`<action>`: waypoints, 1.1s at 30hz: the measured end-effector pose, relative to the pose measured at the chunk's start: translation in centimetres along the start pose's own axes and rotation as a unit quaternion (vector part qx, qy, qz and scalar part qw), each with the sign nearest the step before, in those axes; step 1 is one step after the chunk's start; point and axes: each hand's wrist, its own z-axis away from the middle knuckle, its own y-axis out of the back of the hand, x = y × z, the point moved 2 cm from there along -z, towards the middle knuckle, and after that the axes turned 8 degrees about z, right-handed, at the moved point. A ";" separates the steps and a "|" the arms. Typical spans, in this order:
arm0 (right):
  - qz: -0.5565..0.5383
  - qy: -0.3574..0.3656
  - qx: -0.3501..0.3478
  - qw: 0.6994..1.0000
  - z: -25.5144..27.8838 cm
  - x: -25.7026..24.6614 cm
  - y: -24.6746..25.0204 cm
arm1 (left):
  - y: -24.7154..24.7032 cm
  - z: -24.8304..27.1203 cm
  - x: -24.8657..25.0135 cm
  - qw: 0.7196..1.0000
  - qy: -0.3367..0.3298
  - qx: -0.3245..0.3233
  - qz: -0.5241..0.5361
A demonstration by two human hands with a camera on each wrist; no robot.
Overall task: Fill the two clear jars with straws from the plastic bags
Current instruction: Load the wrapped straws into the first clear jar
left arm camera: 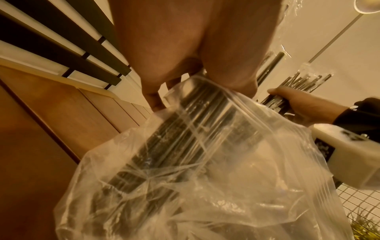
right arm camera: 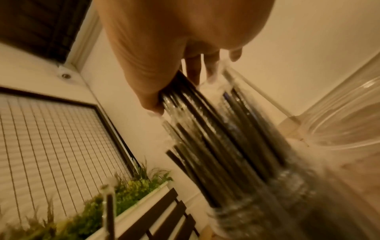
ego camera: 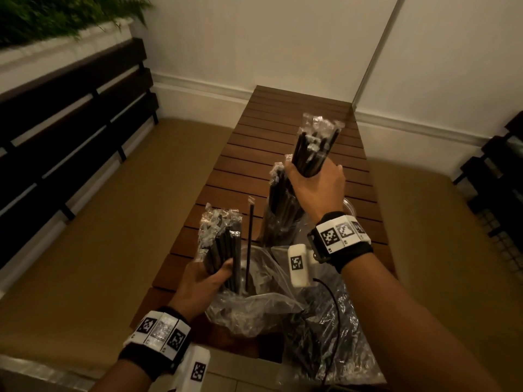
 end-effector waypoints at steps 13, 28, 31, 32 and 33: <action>-0.088 0.074 0.074 0.991 -1.2 -2.3 4.2 | 0.1 -0.2 -0.2 1.000 0.010 -0.002 0.006; 0.185 0.201 -0.127 0.953 -0.8 -0.8 -0.4 | 0.0 0.0 0.3 1.000 0.015 0.015 -0.007; 0.155 0.205 0.009 0.966 -1.7 -2.5 1.5 | -0.2 0.0 0.5 1.000 0.008 0.017 0.004; 0.135 0.207 0.038 0.968 -2.0 -3.2 2.1 | -0.3 0.0 0.5 1.000 0.008 0.017 0.005; 0.123 0.214 0.049 0.968 -2.4 -3.7 2.5 | -0.3 0.1 0.5 1.000 0.009 0.019 0.007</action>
